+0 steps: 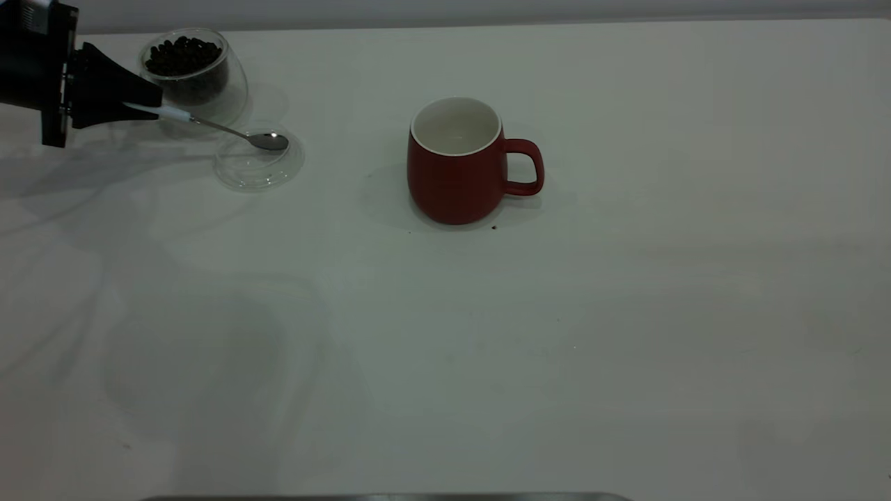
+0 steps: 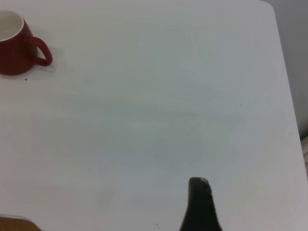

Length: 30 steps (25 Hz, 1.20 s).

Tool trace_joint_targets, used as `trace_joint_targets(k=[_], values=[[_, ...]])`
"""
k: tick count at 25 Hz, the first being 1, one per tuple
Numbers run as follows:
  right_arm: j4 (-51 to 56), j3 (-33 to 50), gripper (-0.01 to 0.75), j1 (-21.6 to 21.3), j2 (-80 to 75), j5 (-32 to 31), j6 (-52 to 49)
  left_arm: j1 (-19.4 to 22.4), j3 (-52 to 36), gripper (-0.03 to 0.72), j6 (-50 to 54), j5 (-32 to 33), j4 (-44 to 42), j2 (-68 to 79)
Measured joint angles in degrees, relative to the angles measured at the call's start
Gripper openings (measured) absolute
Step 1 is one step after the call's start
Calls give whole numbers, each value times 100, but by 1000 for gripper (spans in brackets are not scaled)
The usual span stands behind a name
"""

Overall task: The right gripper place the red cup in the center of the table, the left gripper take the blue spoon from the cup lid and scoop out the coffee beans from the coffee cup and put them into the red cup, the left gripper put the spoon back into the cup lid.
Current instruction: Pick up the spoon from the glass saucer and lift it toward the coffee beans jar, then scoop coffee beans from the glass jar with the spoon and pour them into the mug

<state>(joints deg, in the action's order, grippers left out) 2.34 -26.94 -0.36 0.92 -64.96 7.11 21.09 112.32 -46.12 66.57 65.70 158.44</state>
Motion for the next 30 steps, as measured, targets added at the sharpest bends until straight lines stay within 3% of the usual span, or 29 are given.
trace_joint_targets(k=[9,21,30], values=[[-5,0,590,0,0,0,0,220,0,122,548,6,-664,-367],[-5,0,590,0,0,0,0,220,0,122,1024,13,-690,-812],[-5,0,590,0,0,0,0,-106,-199,122,1193,13,-711,-1174]])
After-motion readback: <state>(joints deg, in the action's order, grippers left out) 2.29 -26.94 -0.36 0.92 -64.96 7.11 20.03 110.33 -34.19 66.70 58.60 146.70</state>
